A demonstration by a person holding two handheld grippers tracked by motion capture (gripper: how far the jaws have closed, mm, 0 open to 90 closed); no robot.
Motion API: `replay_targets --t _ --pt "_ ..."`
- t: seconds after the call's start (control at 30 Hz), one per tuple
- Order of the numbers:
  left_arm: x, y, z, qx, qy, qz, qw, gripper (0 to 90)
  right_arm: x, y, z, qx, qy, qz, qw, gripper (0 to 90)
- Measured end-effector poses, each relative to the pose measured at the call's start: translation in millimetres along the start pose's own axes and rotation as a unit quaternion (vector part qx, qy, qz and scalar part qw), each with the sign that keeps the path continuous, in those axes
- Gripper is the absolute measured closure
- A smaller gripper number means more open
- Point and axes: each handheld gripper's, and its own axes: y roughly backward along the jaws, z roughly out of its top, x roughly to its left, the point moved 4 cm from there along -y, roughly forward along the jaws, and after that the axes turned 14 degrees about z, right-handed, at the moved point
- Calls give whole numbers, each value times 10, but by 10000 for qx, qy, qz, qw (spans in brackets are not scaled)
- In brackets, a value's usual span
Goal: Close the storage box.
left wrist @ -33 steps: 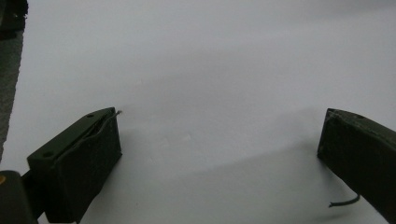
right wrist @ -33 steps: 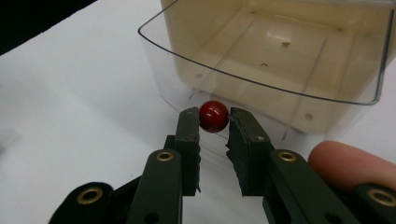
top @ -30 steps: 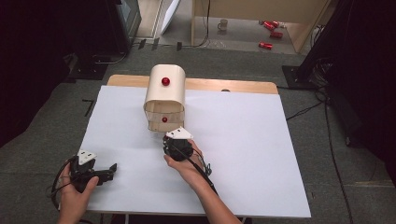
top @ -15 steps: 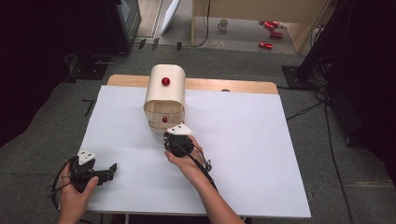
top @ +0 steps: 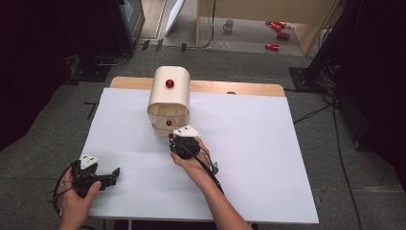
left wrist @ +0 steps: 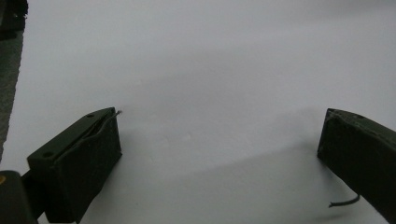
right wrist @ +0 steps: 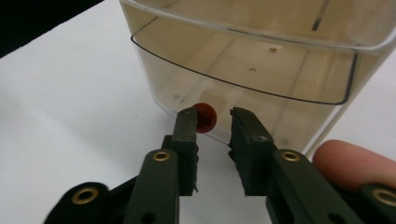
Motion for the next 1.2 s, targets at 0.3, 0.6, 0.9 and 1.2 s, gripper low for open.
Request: replay_targets --t 0.3,0.6,0.9,1.2 --pt "-1 0 0 1 0 4 10000 0 -153 272 -90 4 143 94 9999 131" --pt "-1 -1 0 3 -1 4 10000 0 -475 727 -280 -4 61 49 10000 26" --pt "-1 -1 0 3 1 5 10000 0 -717 1094 -501 81 17 -268 9996 25" --pt "-2 -1 0 2 -1 6 10000 0 -969 1507 -724 71 -162 -574 9982 25"
